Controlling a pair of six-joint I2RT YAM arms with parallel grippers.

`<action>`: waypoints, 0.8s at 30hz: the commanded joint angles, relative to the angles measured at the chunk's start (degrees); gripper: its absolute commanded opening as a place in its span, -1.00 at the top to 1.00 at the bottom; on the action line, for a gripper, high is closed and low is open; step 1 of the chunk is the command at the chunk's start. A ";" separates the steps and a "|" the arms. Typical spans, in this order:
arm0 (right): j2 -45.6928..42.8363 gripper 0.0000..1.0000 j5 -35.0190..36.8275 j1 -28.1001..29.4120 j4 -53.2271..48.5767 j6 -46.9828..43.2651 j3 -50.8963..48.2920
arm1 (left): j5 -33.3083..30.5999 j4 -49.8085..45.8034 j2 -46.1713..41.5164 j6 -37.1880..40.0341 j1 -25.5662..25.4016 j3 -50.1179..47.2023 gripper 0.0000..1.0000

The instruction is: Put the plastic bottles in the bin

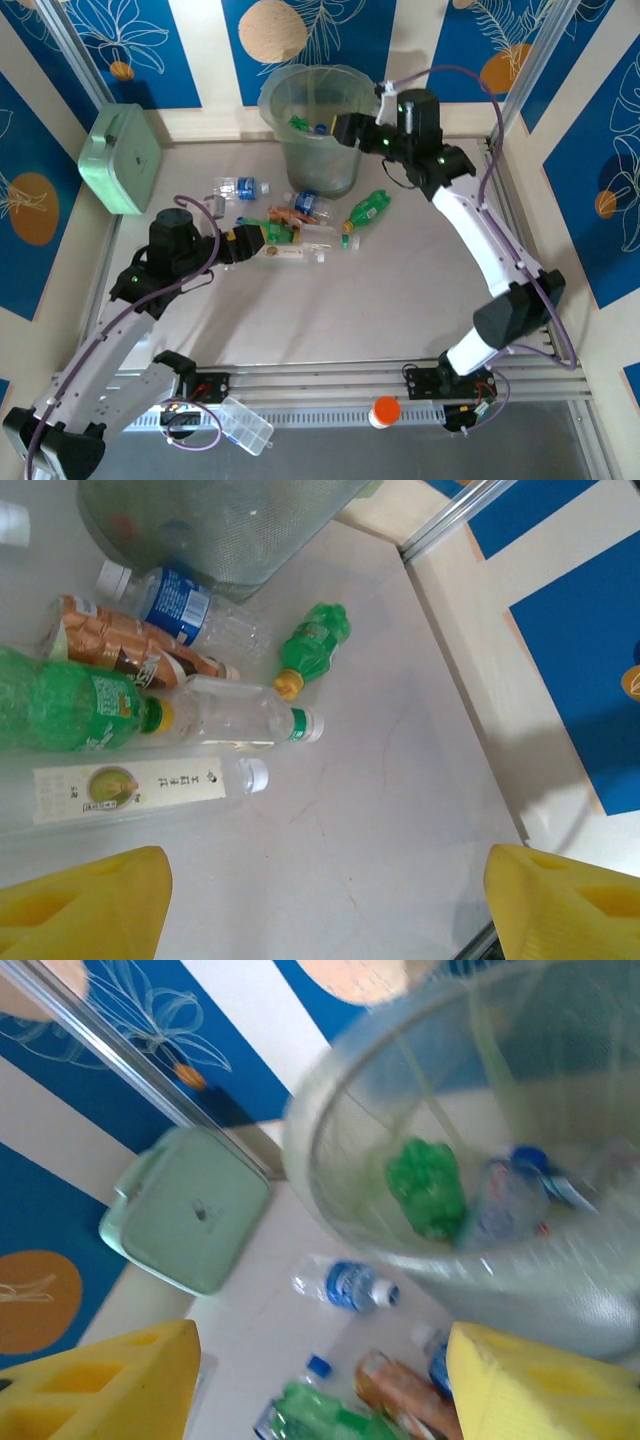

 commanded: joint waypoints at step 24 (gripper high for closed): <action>20.27 -0.88 -2.50 -12.27 -5.00 26.55 -12.82 | -1.22 5.33 1.68 -5.75 0.80 -5.61 -0.63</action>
